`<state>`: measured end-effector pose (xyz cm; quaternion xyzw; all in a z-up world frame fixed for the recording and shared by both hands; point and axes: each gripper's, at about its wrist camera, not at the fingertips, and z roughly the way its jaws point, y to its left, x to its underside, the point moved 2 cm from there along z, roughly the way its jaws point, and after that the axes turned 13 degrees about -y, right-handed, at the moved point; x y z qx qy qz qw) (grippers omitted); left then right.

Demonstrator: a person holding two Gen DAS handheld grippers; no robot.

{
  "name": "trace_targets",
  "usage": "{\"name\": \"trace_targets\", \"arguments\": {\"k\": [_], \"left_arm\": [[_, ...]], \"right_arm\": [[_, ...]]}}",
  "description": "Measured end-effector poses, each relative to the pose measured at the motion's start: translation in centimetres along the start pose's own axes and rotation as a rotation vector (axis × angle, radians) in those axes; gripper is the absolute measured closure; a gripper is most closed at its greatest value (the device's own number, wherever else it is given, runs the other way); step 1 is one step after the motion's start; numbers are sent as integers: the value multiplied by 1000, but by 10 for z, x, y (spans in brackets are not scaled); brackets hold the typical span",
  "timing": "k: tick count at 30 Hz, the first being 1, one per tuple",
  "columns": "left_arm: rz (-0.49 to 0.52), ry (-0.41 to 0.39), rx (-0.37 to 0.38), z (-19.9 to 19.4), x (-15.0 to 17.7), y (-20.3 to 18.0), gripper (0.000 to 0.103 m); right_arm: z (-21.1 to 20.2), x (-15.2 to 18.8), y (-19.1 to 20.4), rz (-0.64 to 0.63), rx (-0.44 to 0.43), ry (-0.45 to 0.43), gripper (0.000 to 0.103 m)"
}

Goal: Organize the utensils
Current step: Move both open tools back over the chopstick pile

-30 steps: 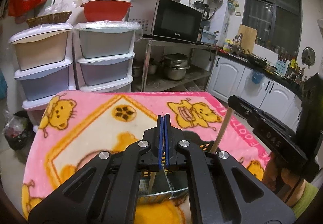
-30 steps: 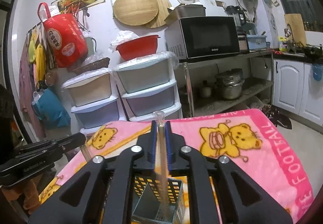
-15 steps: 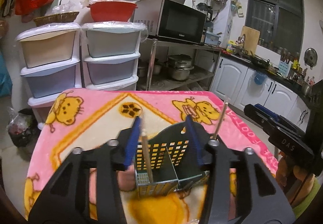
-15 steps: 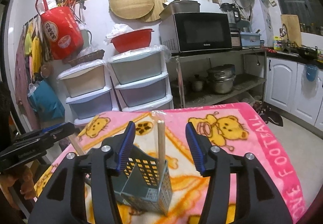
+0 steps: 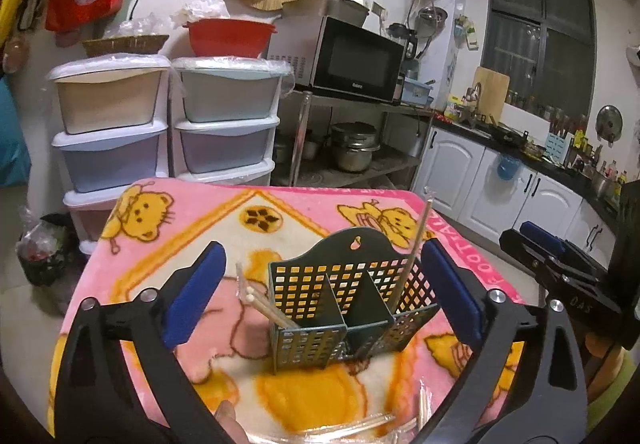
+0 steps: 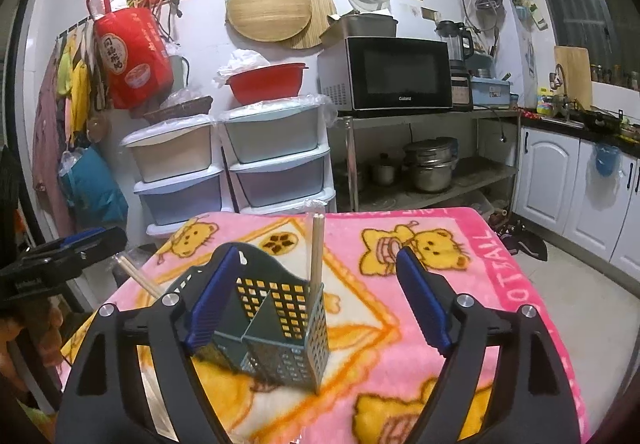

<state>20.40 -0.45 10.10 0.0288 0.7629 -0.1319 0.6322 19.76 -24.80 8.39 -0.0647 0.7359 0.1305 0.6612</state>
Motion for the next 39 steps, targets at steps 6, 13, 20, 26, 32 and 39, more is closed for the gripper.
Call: {"name": "trace_targets", "arguments": {"k": [6, 13, 20, 26, 32, 39], "left_arm": [[-10, -20, -1, -15, -1, -3, 11], [-36, -23, -5, -31, 4, 0, 11], [-54, -8, -15, -42, 13, 7, 11], [-70, 12, -29, -50, 23, 16, 11], [-98, 43, -56, -55, 37, 28, 11], [-131, 85, -89, -59, 57, 45, 11]], "right_arm": [[-19, -1, 0, 5, 2, -16, 22], [-33, 0, 0, 5, -2, -18, 21], [-44, 5, 1, 1, -10, -9, 21], [-50, 13, 4, 0, -17, 17, 21], [-53, 24, 8, 2, -26, 51, 21], [-54, 41, 12, -15, -30, 96, 21]]}}
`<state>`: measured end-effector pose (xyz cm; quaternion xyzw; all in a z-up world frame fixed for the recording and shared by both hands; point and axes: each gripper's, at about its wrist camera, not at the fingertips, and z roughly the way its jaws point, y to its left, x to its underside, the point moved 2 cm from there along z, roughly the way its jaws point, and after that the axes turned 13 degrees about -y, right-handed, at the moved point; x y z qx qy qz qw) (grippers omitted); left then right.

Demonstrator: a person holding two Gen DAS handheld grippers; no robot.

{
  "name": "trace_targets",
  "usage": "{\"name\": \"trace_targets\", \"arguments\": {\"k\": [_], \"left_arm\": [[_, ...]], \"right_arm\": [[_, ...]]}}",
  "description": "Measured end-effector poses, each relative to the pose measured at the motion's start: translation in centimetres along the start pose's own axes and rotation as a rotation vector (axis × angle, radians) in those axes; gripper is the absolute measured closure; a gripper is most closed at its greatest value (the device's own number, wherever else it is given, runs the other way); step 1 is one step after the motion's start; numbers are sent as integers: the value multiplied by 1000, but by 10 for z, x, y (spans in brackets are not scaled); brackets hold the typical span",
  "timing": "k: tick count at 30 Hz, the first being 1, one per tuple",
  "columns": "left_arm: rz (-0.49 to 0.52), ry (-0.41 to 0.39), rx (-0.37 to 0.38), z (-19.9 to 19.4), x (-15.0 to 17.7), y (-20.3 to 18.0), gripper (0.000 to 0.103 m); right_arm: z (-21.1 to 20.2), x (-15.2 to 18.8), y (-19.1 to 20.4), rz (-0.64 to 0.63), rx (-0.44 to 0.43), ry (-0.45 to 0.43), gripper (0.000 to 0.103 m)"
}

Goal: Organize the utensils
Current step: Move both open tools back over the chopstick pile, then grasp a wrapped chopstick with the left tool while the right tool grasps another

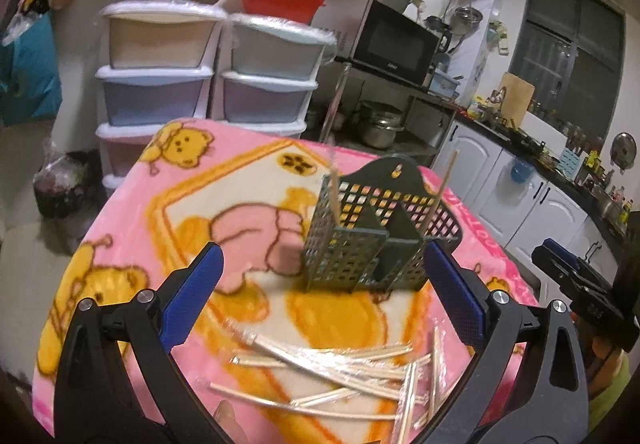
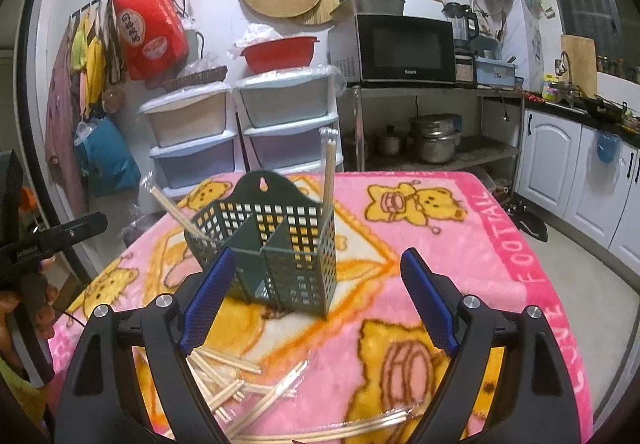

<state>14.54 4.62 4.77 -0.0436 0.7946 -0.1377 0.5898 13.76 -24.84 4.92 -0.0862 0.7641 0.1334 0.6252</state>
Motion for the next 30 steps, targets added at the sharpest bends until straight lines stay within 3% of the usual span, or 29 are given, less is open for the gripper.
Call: {"name": "trace_targets", "arguments": {"k": [9, 10, 15, 18, 30], "left_arm": [[-45, 104, -30, 7, 34, 22, 12], [-53, 120, -27, 9, 38, 24, 15], [-89, 203, -11, 15, 58, 30, 51], [-132, 261, 9, 20, 72, 34, 60], [-161, 338, -20, 43, 95, 40, 60]], "right_arm": [[5, 20, 1, -3, -3, 52, 21], [6, 23, 2, -5, -3, 62, 21], [9, 33, 3, -9, -6, 91, 21], [10, 39, 2, -5, -4, 107, 21], [21, 58, -3, 5, 6, 168, 21]]}}
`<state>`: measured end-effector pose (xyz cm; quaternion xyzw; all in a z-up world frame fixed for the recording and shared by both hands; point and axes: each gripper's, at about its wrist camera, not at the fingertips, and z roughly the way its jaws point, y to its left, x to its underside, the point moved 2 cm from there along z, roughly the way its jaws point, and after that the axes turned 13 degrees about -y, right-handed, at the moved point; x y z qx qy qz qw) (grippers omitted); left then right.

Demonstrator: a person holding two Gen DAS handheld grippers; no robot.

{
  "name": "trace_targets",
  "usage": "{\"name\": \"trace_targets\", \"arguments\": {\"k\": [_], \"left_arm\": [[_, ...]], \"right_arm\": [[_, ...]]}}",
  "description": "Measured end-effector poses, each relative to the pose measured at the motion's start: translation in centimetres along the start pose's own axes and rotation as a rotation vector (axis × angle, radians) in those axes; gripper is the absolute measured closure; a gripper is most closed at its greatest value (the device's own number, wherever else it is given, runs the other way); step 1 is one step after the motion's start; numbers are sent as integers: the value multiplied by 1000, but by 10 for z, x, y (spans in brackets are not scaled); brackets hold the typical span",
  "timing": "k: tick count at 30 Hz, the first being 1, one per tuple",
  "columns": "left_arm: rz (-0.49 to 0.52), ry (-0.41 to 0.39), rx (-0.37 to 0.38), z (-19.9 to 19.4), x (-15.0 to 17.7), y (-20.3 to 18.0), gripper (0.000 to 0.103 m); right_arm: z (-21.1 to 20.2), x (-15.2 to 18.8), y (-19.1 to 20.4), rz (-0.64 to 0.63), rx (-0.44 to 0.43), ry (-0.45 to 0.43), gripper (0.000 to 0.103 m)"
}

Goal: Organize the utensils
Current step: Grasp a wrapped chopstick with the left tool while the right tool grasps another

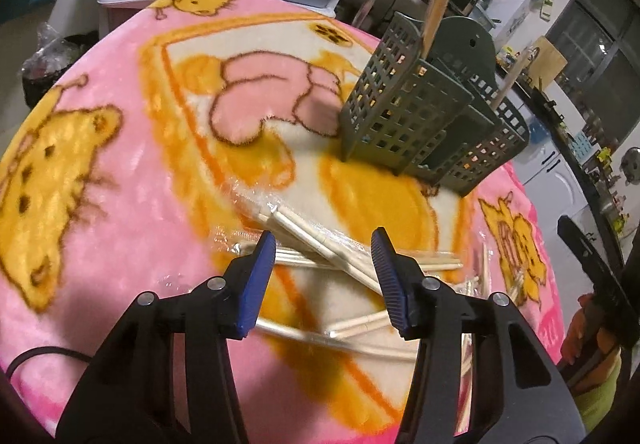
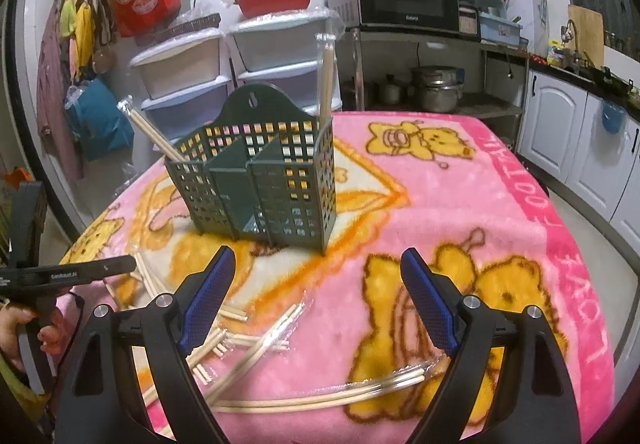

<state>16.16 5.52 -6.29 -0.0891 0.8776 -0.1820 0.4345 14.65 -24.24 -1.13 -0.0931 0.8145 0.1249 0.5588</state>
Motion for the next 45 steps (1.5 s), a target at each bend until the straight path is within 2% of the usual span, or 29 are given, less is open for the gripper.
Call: {"name": "trace_targets", "arguments": {"k": [13, 18, 23, 29, 35, 37, 39, 43, 45], "left_arm": [[-9, -19, -62, 21, -17, 13, 61], [6, -13, -67, 28, -20, 12, 77], [24, 2, -62, 33, -19, 8, 94], [20, 4, -52, 30, -17, 9, 99], [27, -23, -42, 23, -21, 6, 99], [33, -31, -39, 20, -23, 4, 99], [36, -41, -36, 18, -26, 3, 99], [38, -65, -33, 12, -32, 0, 99], [37, -75, -33, 10, -35, -1, 99]], "right_arm": [[13, 12, -1, 10, -2, 49, 21], [21, 16, -3, 19, 1, 80, 21], [36, 26, -6, 38, -4, 165, 22], [56, 41, -7, 100, -58, 269, 40], [74, 51, -10, 176, -93, 334, 57], [80, 52, -12, 204, -100, 344, 59], [82, 51, -14, 217, -102, 347, 67], [85, 50, -15, 241, -138, 352, 91], [84, 50, -14, 248, -150, 345, 95]]}}
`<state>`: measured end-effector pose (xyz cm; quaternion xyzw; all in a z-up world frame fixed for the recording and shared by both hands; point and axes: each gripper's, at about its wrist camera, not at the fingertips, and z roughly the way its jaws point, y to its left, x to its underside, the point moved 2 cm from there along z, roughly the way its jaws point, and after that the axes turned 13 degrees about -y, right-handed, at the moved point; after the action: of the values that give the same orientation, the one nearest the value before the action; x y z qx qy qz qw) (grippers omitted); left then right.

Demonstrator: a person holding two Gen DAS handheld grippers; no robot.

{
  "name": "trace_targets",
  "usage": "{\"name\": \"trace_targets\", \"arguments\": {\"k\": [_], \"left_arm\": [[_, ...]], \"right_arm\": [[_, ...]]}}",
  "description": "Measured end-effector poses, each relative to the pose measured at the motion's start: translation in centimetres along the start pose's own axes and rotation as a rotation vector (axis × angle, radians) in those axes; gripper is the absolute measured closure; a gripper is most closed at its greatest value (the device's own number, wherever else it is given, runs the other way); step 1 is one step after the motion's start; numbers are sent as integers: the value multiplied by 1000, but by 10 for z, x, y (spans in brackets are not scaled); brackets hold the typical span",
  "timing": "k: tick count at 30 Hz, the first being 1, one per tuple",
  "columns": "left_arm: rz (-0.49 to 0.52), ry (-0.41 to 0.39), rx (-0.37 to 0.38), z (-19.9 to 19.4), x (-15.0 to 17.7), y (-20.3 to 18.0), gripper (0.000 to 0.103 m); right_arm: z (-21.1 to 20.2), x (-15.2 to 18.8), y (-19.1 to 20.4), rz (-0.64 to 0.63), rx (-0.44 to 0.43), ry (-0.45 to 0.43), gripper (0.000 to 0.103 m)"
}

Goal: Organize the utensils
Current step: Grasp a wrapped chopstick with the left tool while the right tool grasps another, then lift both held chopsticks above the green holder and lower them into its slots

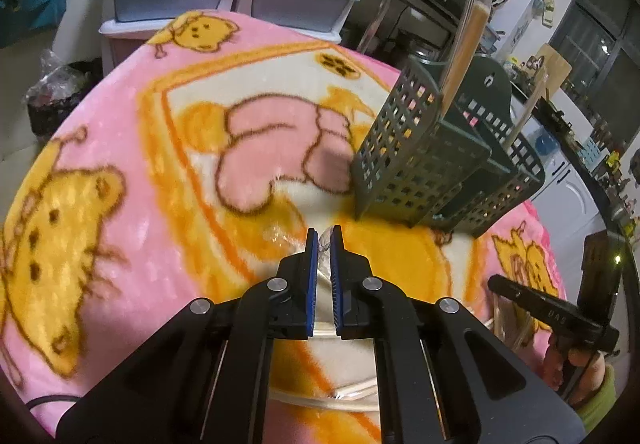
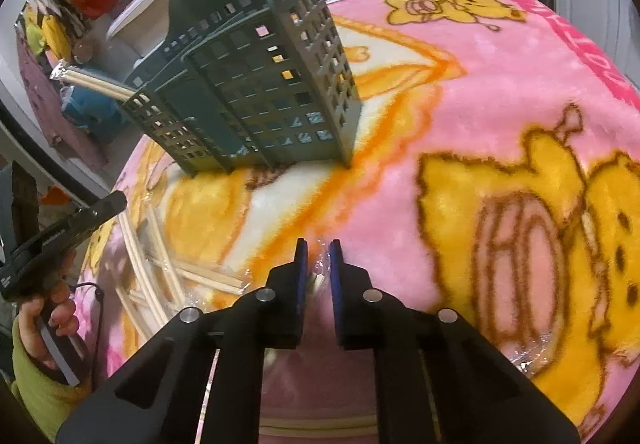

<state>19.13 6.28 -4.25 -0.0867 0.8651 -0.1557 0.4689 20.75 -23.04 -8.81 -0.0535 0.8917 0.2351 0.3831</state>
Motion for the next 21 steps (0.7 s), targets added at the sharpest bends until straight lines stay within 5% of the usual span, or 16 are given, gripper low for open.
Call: {"name": "trace_targets", "arguments": {"k": [21], "left_arm": [[33, -173, 50, -48, -55, -25, 100]], "right_arm": [[-95, -55, 24, -72, -1, -321, 99]]}}
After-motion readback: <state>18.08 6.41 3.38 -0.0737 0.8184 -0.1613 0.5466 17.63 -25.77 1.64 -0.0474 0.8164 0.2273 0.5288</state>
